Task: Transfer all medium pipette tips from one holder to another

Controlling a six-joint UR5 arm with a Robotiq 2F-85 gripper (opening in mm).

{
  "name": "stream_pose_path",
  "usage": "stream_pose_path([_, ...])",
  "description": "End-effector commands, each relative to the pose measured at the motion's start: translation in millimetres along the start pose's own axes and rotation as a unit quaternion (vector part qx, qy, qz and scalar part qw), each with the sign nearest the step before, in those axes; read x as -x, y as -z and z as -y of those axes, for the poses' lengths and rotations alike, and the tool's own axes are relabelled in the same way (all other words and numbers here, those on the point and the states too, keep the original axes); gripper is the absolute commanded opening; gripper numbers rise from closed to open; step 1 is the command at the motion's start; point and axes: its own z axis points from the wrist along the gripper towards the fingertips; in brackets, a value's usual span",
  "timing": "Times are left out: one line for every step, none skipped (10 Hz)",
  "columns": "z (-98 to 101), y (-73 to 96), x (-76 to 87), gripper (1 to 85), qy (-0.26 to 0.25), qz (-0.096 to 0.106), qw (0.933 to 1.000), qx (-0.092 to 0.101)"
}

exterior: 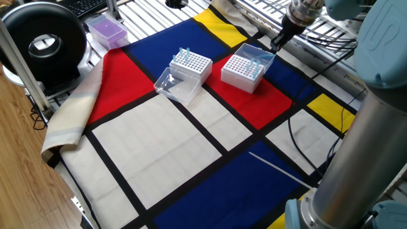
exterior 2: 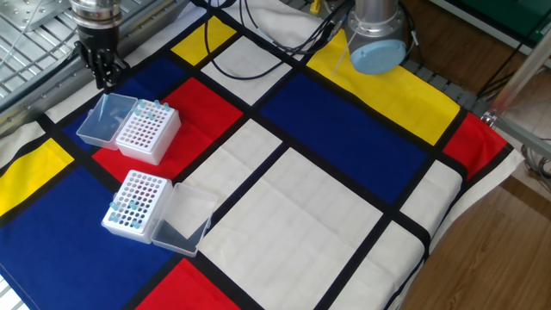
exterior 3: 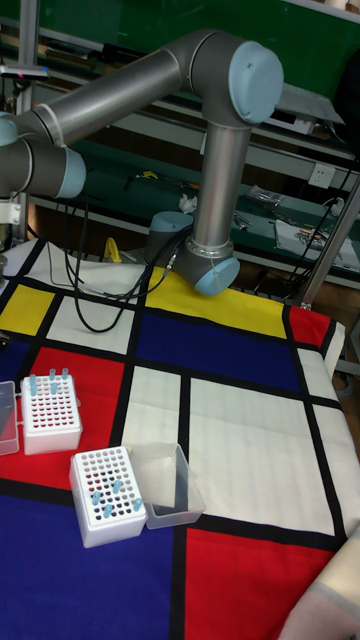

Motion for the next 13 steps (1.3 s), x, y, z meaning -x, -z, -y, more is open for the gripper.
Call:
stream_pose_path([1.9,0.0,0.6,26.0,-0.003,0.005,1.0000,0.001])
stream_pose_path([2.5,-0.9,0.4,26.0,-0.003,0.007,1.0000,0.001])
stream_pose_path([2.8,-1.5,-0.1,26.0,-0.002,0.008,1.0000,0.001])
stream_pose_path([2.1,-1.8,-0.1,26.0,-0.003,0.009,1.0000,0.002])
stream_pose_path([1.9,-2.0,-0.1,26.0,-0.003,0.009,1.0000,0.002])
stream_pose_path([1.7,-2.0,-0.2,26.0,-0.003,0.009,1.0000,0.002])
stream_pose_path([1.6,-2.0,0.1,26.3,-0.003,0.010,0.9999,0.002])
stream_pose_path([1.4,-2.0,0.0,26.3,-0.003,0.010,0.9999,0.002])
stream_pose_path([1.1,-1.8,-0.2,26.3,-0.003,0.010,0.9999,0.002])
stream_pose_path([0.9,-1.8,-0.4,26.3,-0.003,0.010,0.9999,0.002])
stream_pose_path([1.0,-1.8,-0.7,26.3,-0.003,0.010,0.9999,0.001])
stream_pose_path([0.8,-2.0,-0.7,26.3,-0.003,0.011,0.9999,0.001])
stream_pose_path([0.7,-2.1,-1.0,26.3,-0.003,0.011,0.9999,0.001])
